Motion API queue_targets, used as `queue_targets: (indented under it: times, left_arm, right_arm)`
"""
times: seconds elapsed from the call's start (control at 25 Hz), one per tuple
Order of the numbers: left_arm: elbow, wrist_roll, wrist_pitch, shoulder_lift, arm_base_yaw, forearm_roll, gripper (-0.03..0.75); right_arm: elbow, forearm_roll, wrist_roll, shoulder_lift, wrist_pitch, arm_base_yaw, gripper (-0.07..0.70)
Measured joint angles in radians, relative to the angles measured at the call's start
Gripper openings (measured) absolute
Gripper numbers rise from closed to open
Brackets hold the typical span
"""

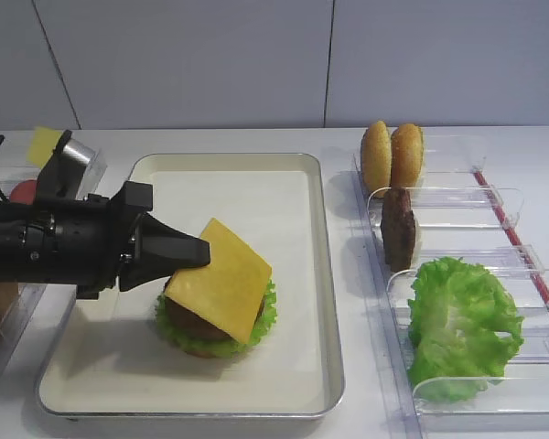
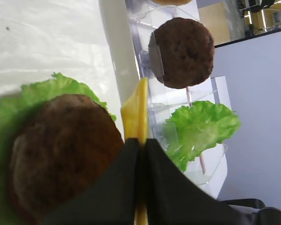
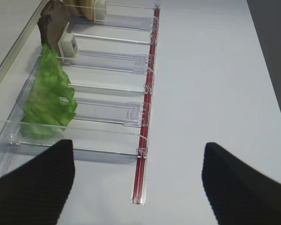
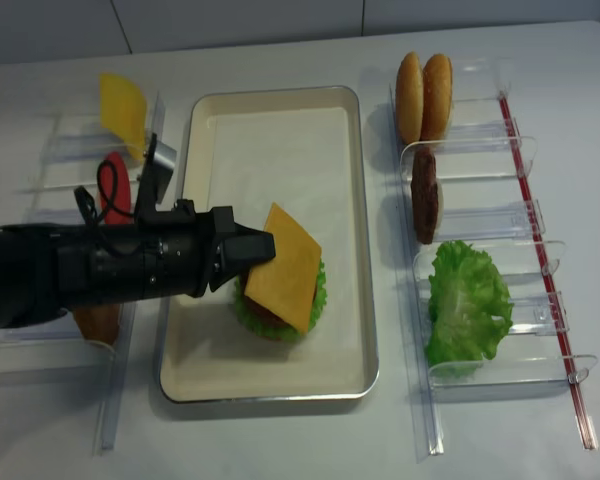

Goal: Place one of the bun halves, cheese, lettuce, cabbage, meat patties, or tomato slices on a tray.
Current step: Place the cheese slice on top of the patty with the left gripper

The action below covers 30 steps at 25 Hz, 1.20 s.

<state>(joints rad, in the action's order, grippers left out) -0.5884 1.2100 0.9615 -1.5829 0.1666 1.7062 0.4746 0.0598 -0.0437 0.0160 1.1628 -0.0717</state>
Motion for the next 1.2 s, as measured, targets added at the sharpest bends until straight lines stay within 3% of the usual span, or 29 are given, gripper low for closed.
queue_targets:
  times: [0.92, 1.08, 1.2]
  left_arm:
    - [0.0, 0.0, -0.093, 0.0, -0.002, -0.058, 0.029]
    - [0.0, 0.013, -0.084, 0.0, -0.024, -0.058, 0.119]
    - [0.0, 0.03, -0.064, 0.0, -0.03, -0.058, 0.265]
  right_arm:
    - [0.0, 0.0, 0.0, 0.0, 0.0, 0.0, 0.563]
    - [0.0, 0.0, 0.0, 0.0, 0.0, 0.0, 0.563]
    - [0.0, 0.0, 0.0, 0.0, 0.0, 0.0, 0.564]
